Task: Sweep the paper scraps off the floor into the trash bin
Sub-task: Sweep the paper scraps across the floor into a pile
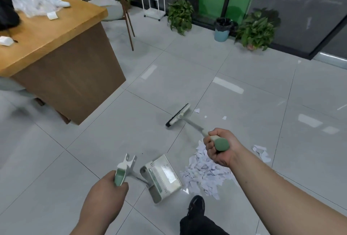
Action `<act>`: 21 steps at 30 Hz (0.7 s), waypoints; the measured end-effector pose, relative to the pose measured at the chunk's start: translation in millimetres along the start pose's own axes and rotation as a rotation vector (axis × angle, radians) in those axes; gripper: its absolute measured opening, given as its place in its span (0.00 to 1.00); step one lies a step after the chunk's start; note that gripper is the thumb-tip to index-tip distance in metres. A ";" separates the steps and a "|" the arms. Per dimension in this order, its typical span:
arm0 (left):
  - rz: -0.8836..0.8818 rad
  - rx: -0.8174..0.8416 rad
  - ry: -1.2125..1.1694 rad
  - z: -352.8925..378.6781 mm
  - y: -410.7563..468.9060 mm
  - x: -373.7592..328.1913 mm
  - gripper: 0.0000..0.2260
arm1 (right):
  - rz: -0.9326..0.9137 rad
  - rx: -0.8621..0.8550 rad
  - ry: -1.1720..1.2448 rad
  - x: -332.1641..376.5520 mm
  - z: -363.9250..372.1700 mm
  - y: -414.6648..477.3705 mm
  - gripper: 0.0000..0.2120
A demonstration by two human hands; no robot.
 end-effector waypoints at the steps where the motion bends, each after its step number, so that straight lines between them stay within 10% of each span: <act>1: -0.004 0.004 0.001 -0.6 6.8 -8.7 0.05 | 0.015 0.017 0.010 12.3 7.2 13.3 0.03; 21: 0.273 0.065 0.226 -17.1 108.1 -218.0 0.04 | -0.071 -0.113 0.488 68.8 -39.7 18.6 0.02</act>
Point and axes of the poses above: each hand's wrist, its own y-axis towards the middle knuckle, its own z-axis out of the palm, x = y × z, the point moved 7 cm from there along y, towards the middle knuckle, and after that the axes turned 15 degrees about y, right-handed, at the moved point
